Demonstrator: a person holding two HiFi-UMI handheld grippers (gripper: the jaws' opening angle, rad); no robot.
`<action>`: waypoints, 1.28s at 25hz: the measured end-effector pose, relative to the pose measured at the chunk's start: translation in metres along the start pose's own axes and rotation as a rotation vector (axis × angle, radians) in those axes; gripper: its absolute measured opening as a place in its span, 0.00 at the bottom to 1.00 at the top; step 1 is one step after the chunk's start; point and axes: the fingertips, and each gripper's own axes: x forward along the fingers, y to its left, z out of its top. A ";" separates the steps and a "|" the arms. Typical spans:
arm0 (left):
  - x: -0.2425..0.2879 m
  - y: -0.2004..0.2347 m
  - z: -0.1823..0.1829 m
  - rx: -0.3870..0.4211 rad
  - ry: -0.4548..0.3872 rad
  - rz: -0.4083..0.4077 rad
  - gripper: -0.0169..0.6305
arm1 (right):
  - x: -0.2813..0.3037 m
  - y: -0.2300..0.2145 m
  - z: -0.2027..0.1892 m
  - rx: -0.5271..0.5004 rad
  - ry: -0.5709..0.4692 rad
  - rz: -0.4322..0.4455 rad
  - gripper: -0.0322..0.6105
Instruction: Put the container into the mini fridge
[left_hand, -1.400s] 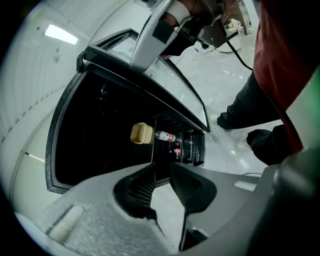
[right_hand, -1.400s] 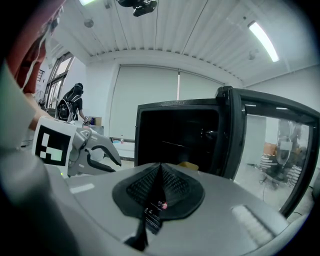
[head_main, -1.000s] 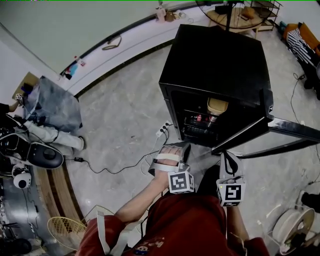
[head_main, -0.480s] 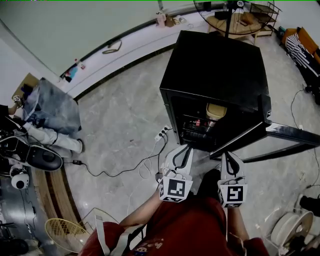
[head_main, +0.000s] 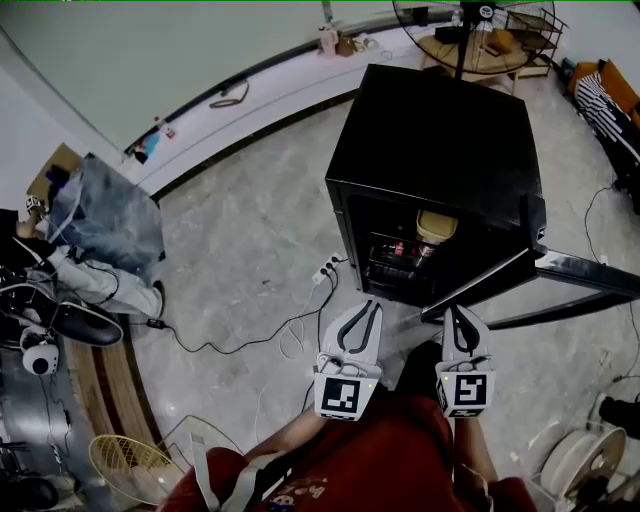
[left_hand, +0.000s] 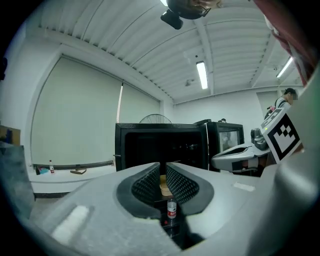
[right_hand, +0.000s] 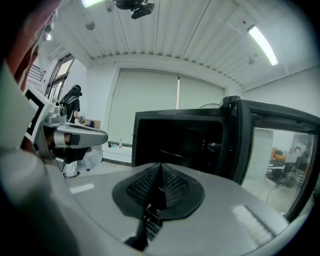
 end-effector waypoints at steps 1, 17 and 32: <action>0.000 0.000 0.000 0.002 -0.001 0.002 0.09 | 0.000 0.001 0.001 -0.001 0.000 0.002 0.05; 0.001 0.006 0.002 -0.032 -0.011 0.017 0.04 | 0.002 0.007 0.004 0.006 0.015 0.035 0.05; 0.003 0.012 -0.003 -0.033 0.006 0.008 0.04 | -0.002 0.001 0.010 0.009 0.002 0.013 0.05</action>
